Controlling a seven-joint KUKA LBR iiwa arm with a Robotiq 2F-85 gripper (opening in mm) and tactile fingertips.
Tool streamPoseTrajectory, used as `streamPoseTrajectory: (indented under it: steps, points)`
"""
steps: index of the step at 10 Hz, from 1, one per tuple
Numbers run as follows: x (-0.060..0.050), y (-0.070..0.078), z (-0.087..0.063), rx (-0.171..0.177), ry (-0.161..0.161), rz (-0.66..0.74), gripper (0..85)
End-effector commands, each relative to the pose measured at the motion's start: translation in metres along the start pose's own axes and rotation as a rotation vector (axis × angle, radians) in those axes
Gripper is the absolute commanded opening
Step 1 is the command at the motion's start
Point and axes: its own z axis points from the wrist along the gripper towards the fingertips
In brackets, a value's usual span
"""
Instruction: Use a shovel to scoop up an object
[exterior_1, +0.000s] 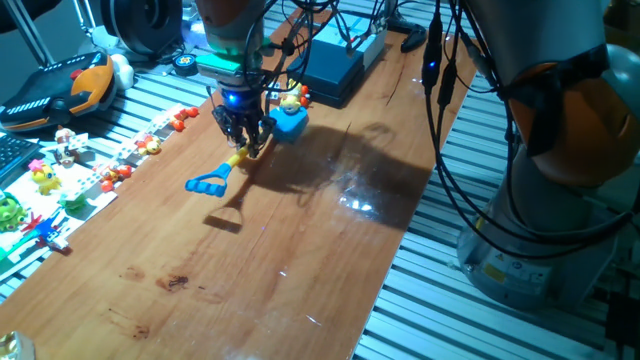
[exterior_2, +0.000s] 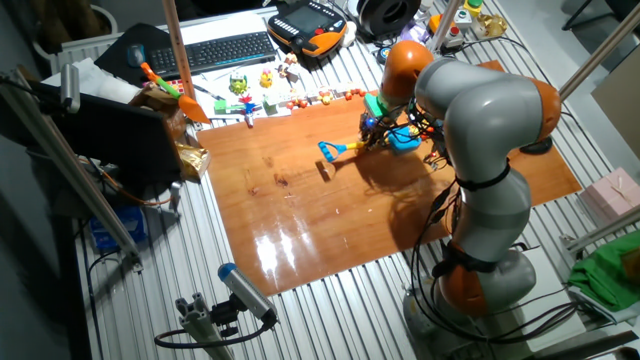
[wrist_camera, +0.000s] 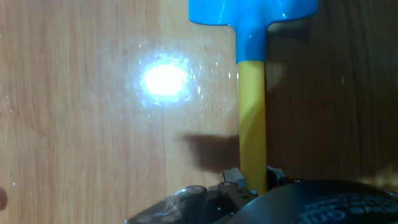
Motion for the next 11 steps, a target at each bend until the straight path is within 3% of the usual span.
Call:
streamPoseTrajectory:
  steps: [1, 8, 11]
  points:
    - [0.001, 0.0, 0.0, 0.0, 0.001, -0.003, 0.7]
    - [-0.01, -0.01, -0.015, 0.016, 0.044, -0.151, 2.0]
    - [-0.012, -0.011, -0.016, 0.005, 0.054, -0.151, 2.3]
